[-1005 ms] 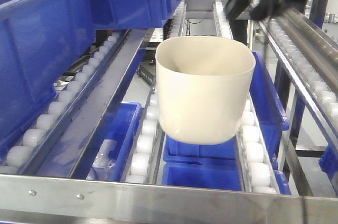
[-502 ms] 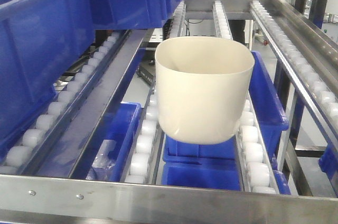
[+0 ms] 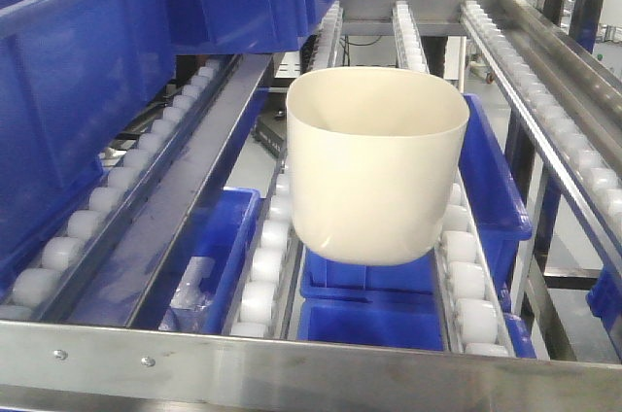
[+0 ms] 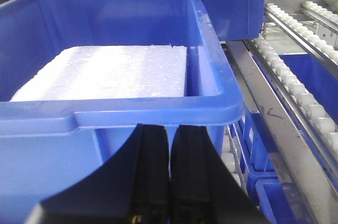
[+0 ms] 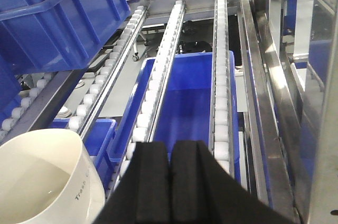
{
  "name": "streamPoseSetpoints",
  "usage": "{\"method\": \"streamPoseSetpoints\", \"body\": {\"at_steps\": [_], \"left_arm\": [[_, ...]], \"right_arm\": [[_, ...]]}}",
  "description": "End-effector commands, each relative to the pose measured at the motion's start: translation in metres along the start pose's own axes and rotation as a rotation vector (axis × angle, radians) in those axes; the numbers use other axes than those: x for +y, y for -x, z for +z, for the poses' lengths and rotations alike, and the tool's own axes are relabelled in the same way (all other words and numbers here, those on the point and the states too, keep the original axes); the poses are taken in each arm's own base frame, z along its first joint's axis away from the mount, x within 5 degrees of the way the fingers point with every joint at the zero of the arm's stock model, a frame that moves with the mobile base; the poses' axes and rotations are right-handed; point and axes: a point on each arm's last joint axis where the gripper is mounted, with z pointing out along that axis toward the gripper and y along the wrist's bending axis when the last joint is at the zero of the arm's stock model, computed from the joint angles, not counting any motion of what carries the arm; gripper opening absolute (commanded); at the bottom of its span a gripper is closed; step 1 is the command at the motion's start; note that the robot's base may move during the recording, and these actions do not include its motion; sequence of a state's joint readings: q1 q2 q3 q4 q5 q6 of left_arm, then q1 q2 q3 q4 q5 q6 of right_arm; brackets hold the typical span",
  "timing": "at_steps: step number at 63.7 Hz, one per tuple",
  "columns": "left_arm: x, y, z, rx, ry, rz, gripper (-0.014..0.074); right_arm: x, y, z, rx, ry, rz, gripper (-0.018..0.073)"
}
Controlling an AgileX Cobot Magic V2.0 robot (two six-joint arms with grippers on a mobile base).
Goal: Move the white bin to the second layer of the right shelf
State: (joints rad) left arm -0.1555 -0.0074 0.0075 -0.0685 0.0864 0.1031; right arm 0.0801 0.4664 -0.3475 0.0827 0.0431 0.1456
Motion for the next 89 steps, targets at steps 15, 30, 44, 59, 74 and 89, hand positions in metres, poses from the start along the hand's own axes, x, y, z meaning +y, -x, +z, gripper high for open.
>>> {"method": "streamPoseSetpoints", "body": {"at_steps": [15, 30, 44, 59, 74, 89], "left_arm": [[0.000, -0.004, 0.000, -0.063, 0.004, -0.009, 0.0085], [0.000, -0.004, 0.000, -0.063, 0.004, -0.009, 0.0085], [0.000, -0.004, 0.000, -0.063, 0.004, -0.009, 0.0085], [0.000, -0.004, 0.000, -0.063, 0.004, -0.009, 0.0085], [0.000, -0.004, 0.000, -0.063, 0.004, -0.009, 0.0085], [0.000, -0.004, 0.000, -0.063, 0.004, -0.009, 0.0085]], "right_arm": [[0.003, 0.017, -0.001, -0.112, 0.012, -0.011, 0.0049], [0.001, 0.011, -0.014, -0.121, 0.008, -0.043, 0.0049], [-0.013, -0.034, -0.036, -0.149, -0.051, -0.076, 0.0049], [-0.026, -0.080, -0.046, -0.189, -0.091, -0.078, 0.0049], [-0.026, -0.083, -0.047, -0.182, -0.095, -0.090, 0.0049], [-0.026, -0.083, -0.047, -0.184, -0.094, -0.090, 0.0049]]}}
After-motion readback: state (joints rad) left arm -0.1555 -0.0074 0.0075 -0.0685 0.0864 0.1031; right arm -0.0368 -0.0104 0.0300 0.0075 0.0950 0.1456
